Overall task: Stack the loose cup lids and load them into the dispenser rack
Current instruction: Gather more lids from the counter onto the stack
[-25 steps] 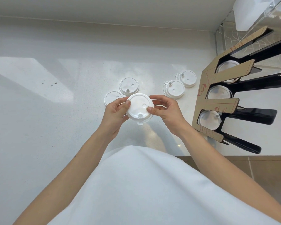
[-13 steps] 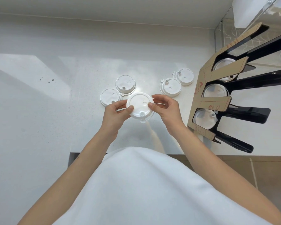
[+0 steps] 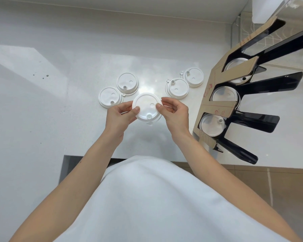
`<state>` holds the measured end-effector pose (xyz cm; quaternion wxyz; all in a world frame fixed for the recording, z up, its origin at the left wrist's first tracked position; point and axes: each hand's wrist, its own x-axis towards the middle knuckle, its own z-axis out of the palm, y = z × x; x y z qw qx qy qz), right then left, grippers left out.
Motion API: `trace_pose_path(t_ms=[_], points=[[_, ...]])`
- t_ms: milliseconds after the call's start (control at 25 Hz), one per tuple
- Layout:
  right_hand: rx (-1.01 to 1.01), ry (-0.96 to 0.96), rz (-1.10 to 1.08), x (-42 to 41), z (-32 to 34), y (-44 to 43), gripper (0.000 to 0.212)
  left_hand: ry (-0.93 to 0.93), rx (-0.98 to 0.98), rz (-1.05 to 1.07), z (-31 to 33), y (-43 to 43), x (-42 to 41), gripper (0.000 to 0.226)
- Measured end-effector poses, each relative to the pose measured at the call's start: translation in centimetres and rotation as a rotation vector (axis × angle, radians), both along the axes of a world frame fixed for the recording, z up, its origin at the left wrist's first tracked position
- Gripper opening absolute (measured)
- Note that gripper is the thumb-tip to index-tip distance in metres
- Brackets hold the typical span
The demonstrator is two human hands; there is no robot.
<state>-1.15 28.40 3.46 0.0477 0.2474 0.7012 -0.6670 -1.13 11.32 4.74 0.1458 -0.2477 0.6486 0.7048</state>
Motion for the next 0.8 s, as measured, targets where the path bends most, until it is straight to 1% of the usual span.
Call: trace_pose_path(t_ms=[160, 360, 480, 560, 680, 800], points=[[0.018, -0.018, -0.037, -1.1, 0.0, -1.0, 0.029, -0.043, 0.034, 0.002, -0.3, -1.7, -0.8, 0.023], [0.130, -0.144, -0.171, -4.0, -0.2, -1.2, 0.048, -0.084, 0.049, -0.028, -0.7, -4.5, -2.5, 0.032], [0.194, -0.217, -0.269, -5.7, -1.4, -0.9, 0.057, -0.085, 0.038, -0.036, -0.8, -5.4, -2.7, 0.030], [0.289, -0.259, -0.265, -6.8, -2.4, -0.5, 0.064, -0.087, 0.049, -0.032, -0.8, -6.0, -2.7, 0.027], [0.457, -0.331, -0.194, -8.5, -3.5, 0.2, 0.074, -0.097, 0.065, -0.016, -1.1, -6.5, -3.3, 0.027], [0.595, -0.384, -0.141, -9.8, -4.1, 0.8, 0.080, -0.107, 0.068, 0.004, -1.6, -6.7, -4.2, 0.036]])
